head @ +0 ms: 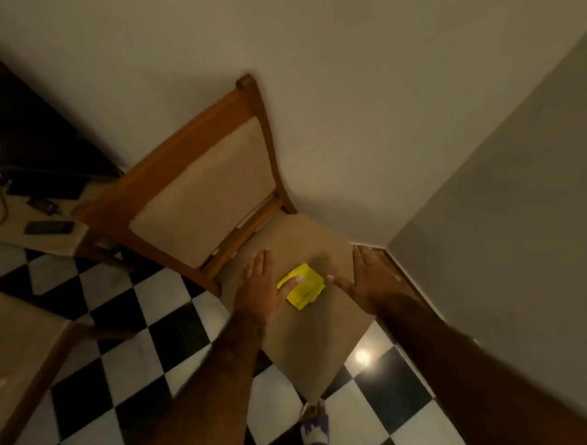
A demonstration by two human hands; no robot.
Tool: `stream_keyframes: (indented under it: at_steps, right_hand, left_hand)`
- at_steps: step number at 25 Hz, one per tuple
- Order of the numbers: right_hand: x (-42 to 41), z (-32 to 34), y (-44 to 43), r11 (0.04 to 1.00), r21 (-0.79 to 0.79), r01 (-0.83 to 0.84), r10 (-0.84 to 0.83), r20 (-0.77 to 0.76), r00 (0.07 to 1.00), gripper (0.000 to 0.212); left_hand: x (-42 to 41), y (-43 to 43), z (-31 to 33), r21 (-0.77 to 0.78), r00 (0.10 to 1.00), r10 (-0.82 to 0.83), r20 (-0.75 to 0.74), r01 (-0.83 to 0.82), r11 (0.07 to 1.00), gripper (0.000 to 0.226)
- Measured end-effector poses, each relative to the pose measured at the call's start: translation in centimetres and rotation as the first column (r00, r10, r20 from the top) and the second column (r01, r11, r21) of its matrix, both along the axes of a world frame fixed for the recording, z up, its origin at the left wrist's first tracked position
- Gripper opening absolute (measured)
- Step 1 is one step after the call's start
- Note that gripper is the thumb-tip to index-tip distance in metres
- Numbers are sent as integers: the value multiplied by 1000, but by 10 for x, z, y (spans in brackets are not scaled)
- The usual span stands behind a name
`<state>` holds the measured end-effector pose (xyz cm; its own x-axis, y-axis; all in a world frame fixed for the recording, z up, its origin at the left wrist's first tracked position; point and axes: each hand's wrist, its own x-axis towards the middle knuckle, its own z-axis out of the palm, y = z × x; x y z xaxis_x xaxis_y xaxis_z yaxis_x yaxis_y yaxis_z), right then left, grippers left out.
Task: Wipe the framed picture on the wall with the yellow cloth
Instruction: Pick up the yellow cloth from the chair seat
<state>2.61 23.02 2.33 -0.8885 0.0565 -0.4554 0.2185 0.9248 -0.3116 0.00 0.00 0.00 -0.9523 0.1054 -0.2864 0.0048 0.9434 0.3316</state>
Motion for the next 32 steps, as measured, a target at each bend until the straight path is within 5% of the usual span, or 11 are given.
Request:
stream_keyframes:
  at_steps: [4, 6, 13, 18, 26, 29, 32]
  right_hand:
    - [-20, -102, -14, 991, -94, 95, -65, 276, 959, 69]
    - [-33, -139, -24, 985, -135, 105, -57, 320, 946, 47]
    - [-66, -213, -49, 870, -385, 307, -234, 224, 946, 53]
    - [-64, -227, -37, 786, -417, 456, -368, 277, 888, 31]
    - [-82, -96, 11, 542, -613, 574, -505, 308, 806, 24]
    - [-87, 2, 55, 442, -715, 542, -589, 224, 776, 18]
    - [-85, 121, 106, 438, -792, 425, -650, 47, 759, 16]
  left_hand:
    - [-35, -8, -91, 59, 905, 90, 417, -126, 990, 86]
    - [-49, -7, -129, 63, 874, 98, 477, -145, 987, 76]
    - [-60, 5, -204, 83, 958, 78, 277, -105, 991, 45]
    - [-58, 9, -214, 236, 933, 182, 310, -261, 936, 32]
    - [-82, 39, -98, 560, 933, 196, 301, -339, 756, 41]
    - [-106, 84, -12, 685, 978, 133, 162, -209, 698, 37]
    - [-121, 140, 94, 779, 995, 101, -25, -44, 625, 16]
